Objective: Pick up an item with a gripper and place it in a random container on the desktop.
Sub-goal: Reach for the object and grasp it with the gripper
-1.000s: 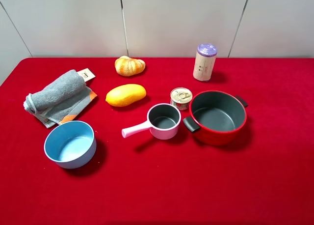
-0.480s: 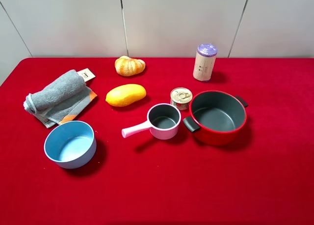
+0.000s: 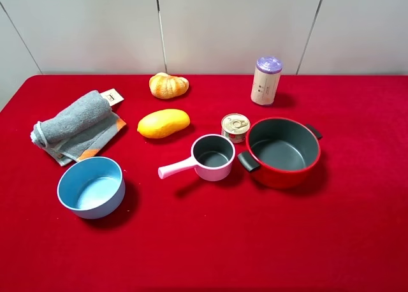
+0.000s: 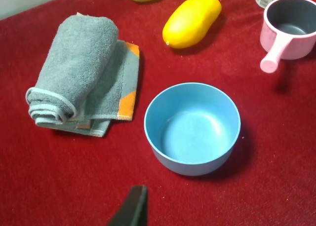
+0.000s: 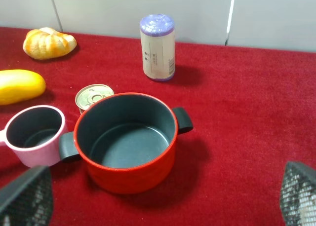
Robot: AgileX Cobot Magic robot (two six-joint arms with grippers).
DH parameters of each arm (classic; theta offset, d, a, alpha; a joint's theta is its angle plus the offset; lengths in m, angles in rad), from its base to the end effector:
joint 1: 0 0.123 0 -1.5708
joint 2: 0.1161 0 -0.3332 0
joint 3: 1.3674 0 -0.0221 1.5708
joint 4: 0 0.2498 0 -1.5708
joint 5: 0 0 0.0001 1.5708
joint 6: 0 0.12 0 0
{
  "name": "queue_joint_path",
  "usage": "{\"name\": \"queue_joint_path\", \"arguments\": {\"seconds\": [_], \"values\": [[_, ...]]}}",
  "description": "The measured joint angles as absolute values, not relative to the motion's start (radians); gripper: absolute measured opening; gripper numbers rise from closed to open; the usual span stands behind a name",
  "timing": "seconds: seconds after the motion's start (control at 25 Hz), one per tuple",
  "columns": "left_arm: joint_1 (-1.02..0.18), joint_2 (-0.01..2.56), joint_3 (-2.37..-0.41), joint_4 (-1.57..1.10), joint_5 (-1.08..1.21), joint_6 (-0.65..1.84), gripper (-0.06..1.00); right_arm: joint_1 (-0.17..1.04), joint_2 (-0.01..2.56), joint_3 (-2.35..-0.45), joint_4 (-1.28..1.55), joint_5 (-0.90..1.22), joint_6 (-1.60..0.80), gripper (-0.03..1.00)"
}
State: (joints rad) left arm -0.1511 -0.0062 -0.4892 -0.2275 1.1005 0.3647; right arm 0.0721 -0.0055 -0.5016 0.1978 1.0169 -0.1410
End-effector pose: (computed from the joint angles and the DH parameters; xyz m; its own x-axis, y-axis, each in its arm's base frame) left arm -0.0353 -0.0190 0.2583 -0.3814 0.3130 -0.8698 0.4339 0.8915 0.1305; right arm -0.0297 0.0180 0.2703 -0.3926 -0.0639 -0.9175 -0.2379 0.9707 0.0342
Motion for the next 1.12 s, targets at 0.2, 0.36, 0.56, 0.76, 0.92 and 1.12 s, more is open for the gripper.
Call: {"name": "queue_joint_path", "arguments": {"seconds": [0.2,0.36,0.56,0.76,0.92,1.12], "values": [[-0.151,-0.006,-0.489,-0.228,1.100,0.365,0.99,0.072,-0.005,-0.502,0.198,1.017,-0.141,0.69],[-0.151,-0.006,-0.489,-0.228,1.100,0.365,0.99,0.072,-0.005,-0.502,0.198,1.017,-0.141,0.69],[-0.151,-0.006,-0.489,-0.228,1.100,0.365,0.99,0.072,-0.005,-0.502,0.198,1.017,-0.141,0.69],[-0.151,-0.006,-0.489,-0.228,1.100,0.365,0.99,0.072,0.007,-0.505,0.197,1.005,-0.115,0.69],[-0.151,-0.006,-0.489,-0.228,1.100,0.365,0.99,0.072,0.091,-0.526,0.190,0.969,-0.100,0.69],[-0.151,-0.006,-0.489,-0.228,1.100,0.365,0.99,0.072,0.234,-0.565,0.188,0.891,-0.113,0.69]]}}
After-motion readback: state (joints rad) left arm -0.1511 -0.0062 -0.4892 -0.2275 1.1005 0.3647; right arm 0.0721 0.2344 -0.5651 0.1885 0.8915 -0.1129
